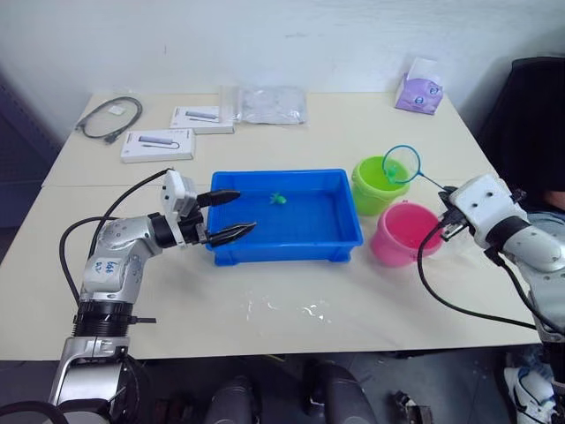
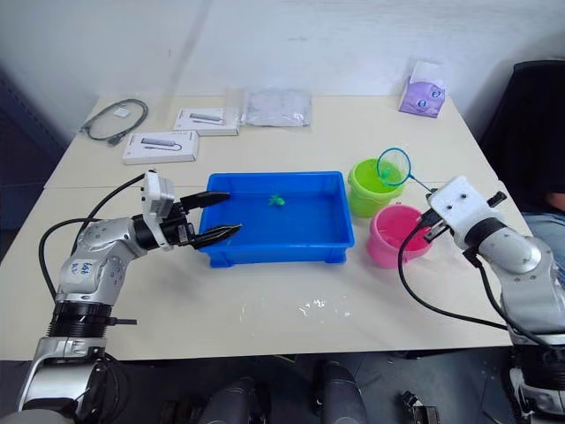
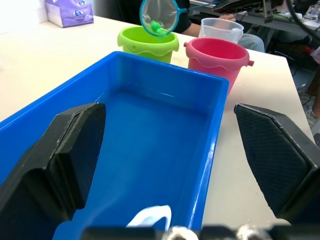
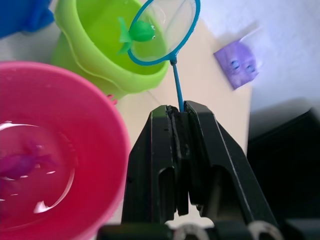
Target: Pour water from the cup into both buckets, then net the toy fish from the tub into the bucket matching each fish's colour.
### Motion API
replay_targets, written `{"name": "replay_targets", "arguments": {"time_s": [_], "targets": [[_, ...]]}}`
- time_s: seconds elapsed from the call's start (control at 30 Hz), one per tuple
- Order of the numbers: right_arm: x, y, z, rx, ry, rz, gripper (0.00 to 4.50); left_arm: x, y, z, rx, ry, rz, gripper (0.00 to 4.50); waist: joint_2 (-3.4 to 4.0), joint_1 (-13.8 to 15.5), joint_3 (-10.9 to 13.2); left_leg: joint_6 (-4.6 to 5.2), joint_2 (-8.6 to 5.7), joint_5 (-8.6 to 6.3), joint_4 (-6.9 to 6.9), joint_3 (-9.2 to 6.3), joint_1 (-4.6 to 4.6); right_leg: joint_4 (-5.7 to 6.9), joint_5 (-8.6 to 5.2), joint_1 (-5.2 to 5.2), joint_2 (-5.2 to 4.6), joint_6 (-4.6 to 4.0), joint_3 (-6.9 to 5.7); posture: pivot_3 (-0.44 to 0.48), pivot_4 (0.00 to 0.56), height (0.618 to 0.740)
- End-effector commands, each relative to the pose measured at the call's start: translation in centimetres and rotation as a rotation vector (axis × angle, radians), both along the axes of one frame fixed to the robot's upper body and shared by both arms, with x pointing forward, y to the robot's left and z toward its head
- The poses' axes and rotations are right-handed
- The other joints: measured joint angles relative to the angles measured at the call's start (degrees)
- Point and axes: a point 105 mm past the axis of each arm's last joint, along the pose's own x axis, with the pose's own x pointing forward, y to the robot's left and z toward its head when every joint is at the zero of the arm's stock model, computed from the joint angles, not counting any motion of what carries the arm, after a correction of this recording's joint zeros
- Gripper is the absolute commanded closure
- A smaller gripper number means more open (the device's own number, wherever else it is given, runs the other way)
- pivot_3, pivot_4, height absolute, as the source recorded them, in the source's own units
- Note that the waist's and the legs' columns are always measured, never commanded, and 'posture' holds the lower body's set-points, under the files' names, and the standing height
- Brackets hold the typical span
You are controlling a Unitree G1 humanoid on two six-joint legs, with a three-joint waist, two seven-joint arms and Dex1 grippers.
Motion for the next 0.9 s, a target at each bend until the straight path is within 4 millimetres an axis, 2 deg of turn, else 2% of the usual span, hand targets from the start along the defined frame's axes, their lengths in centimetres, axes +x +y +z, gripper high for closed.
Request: {"name": "replay_targets", "arguments": {"time_s": [0.03,0.17,0.37,0.43,0.47,0.53,0.57,0.6,0.67,0.77,0.83,0.9], "targets": [[-0.2,1.1,1.7,-0.304,-0.180,0.070,4.50,-0.3,-0.3,0.4,0.007,-0.036,-0.022,0.07,0.00,-0.04,0.00,-0.01,0.01,0.00,0.00,0.00,0.00,0.00,0.00,0.00,0.00,0.00,0.00,0.000,0.150,0.740],[0.1,1.0,1.8,-0.500,-0.249,0.077,4.50,-0.2,-0.3,0.3,0.009,-0.036,-0.021,0.07,0.00,-0.17,0.00,-0.04,0.04,0.02,0.00,0.00,0.00,0.00,0.00,0.00,0.01,-0.01,0.01,0.000,0.150,0.740],[0.4,0.7,2.1,-0.491,-0.277,0.089,4.50,-0.1,-0.1,0.2,0.012,-0.036,-0.010,0.07,0.00,-0.24,0.00,-0.05,0.04,0.03,0.03,0.00,0.01,-0.02,-0.01,0.00,0.01,-0.01,0.02,0.000,0.150,0.740],[0.6,0.9,2.6,-0.424,-0.285,0.088,4.50,-0.1,-0.1,0.1,0.011,-0.038,-0.005,0.07,0.00,-0.24,0.00,-0.05,0.05,0.03,0.02,0.00,0.01,-0.01,-0.01,0.00,0.02,-0.01,0.02,0.000,0.150,0.740],[0.7,1.2,3.1,-0.343,-0.282,0.079,4.50,-0.2,0.0,0.1,0.005,-0.034,-0.002,0.07,0.00,-0.25,0.00,-0.05,0.06,0.03,0.02,-0.01,0.01,-0.01,-0.01,0.00,0.02,-0.01,0.01,0.000,0.150,0.740],[1.1,1.6,4.6,0.016,-0.270,0.050,4.50,-0.4,0.3,0.0,0.004,-0.025,-0.006,0.07,0.00,-0.47,0.00,-0.05,0.07,0.04,0.04,-0.02,0.02,-0.02,-0.01,0.04,0.04,-0.01,0.01,0.000,0.150,0.740],[1.2,2.6,4.9,0.243,-0.208,0.090,4.50,-0.6,0.6,-0.2,0.010,-0.023,-0.002,0.07,0.00,-0.51,0.00,-0.05,0.08,0.04,0.06,-0.01,0.03,0.02,0.00,0.05,0.06,-0.01,0.02,0.000,0.150,0.740],[1.1,4.0,5.2,0.385,-0.150,0.156,4.50,-0.7,1.1,-0.3,0.019,-0.024,0.006,0.07,0.00,-0.53,0.00,-0.05,0.11,0.04,0.07,-0.02,0.04,0.03,-0.01,0.05,0.08,-0.01,0.03,0.000,0.150,0.740],[0.7,6.4,5.5,0.526,-0.016,0.256,4.50,-0.7,1.9,-0.3,0.035,-0.031,0.027,0.07,0.04,-0.50,0.02,-0.07,0.14,0.05,0.07,-0.07,0.05,0.12,-0.01,0.05,0.09,-0.03,0.02,0.000,0.150,0.740],[0.1,9.3,4.4,0.633,0.246,0.328,4.50,-0.7,2.9,-0.1,0.045,-0.053,0.054,0.07,0.05,-0.29,0.03,-0.03,0.15,0.03,0.07,-0.16,0.03,0.16,-0.05,0.03,0.02,-0.10,-0.05,0.000,0.150,0.740],[-0.4,10.6,3.3,0.671,0.400,0.334,4.50,-0.7,3.3,0.0,0.047,-0.060,0.069,0.07,0.05,0.16,0.03,0.01,0.12,0.01,0.10,-0.23,0.01,0.14,-0.05,0.05,-0.05,-0.10,-0.12,0.000,0.150,0.740],[-0.5,11.2,2.1,0.704,0.523,0.276,4.50,-0.7,3.6,0.1,0.050,-0.064,0.077,0.07,0.05,0.63,0.03,0.06,0.08,-0.01,0.09,-0.24,-0.01,0.12,-0.05,0.05,-0.11,-0.10,-0.12,0.000,0.150,0.740]]}}
